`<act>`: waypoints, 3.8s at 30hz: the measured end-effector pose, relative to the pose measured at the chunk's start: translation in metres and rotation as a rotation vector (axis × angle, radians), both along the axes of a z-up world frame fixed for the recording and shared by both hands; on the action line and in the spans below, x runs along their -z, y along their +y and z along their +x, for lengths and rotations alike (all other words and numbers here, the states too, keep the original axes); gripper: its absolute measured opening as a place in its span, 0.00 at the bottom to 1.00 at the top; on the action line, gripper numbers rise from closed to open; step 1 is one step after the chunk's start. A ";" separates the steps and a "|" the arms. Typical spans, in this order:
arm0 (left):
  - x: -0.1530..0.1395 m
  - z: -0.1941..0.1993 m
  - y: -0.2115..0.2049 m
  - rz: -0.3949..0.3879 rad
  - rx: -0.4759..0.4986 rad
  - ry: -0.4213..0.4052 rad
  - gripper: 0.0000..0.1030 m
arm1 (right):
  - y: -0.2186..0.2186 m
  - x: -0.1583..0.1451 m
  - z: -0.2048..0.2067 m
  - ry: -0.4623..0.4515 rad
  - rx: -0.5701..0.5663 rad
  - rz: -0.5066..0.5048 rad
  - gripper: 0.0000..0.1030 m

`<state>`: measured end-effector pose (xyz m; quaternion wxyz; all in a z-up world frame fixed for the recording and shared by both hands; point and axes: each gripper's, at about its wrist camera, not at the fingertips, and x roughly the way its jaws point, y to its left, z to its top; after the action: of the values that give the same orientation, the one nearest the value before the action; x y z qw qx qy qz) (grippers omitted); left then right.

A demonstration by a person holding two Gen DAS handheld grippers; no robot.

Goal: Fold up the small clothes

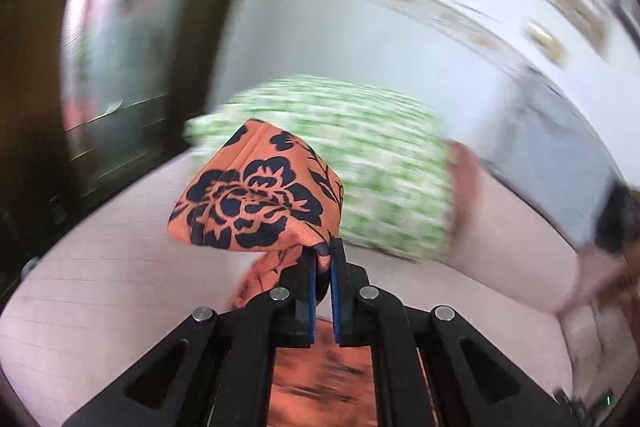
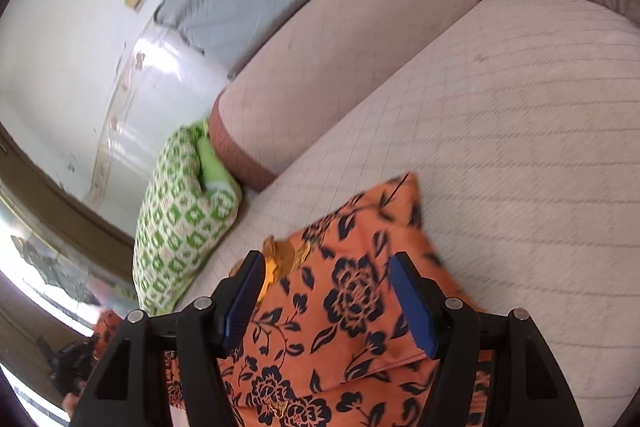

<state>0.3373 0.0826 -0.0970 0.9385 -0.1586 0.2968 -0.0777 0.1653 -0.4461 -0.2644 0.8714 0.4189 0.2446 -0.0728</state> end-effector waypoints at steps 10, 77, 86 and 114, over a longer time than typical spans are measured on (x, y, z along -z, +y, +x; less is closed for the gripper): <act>0.057 -0.058 -0.268 -0.037 0.434 0.201 0.09 | -0.059 -0.010 -0.035 -0.056 0.092 0.073 0.66; 0.182 -0.219 0.077 0.022 0.525 0.581 0.24 | 0.016 0.074 -0.220 0.356 -0.422 0.173 0.47; 0.185 -0.216 0.075 0.025 0.560 0.634 0.33 | 0.054 0.054 -0.211 0.396 -0.531 0.040 0.11; 0.096 -0.006 0.042 -0.179 0.500 0.450 0.11 | -0.040 -0.060 -0.025 0.048 -0.339 0.166 0.10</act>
<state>0.3312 0.1242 -0.1927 0.7837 -0.1757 0.5182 -0.2939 0.1401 -0.4865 -0.2041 0.8276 0.4400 0.3377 0.0854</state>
